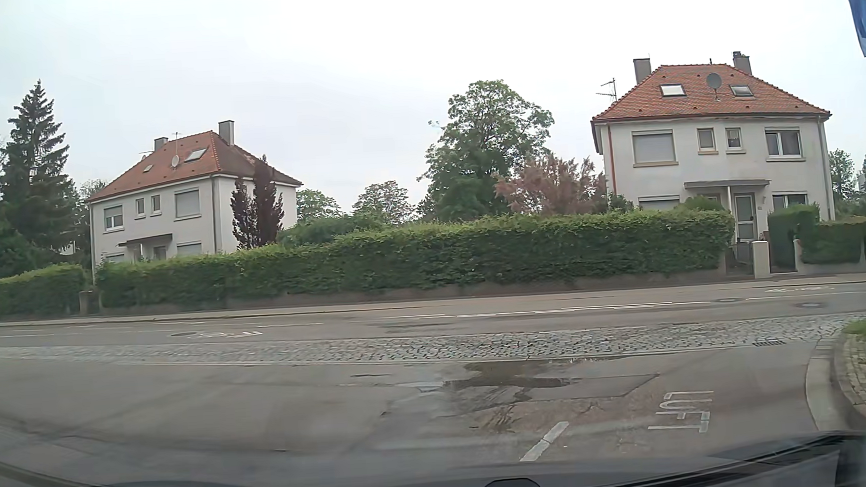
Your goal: Follow the waypoints while adhering to traffic rules and regulations
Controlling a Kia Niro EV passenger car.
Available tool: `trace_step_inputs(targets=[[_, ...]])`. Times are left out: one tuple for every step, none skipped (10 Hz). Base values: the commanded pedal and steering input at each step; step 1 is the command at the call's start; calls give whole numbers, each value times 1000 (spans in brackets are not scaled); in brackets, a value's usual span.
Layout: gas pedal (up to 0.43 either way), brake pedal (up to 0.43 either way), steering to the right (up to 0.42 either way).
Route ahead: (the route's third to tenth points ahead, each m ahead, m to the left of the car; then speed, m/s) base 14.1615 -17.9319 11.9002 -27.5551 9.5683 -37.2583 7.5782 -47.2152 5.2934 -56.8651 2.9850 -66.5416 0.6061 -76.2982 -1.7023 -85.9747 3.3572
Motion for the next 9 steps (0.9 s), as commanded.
trace_step_inputs(targets=[[0, 128, 148], [0, 146, 164], [0, 152, 178], [0, 152, 194], [0, 152, 213], [0, 152, 232], [0, 152, 241], [0, 146, 243], [0, 152, 239]])
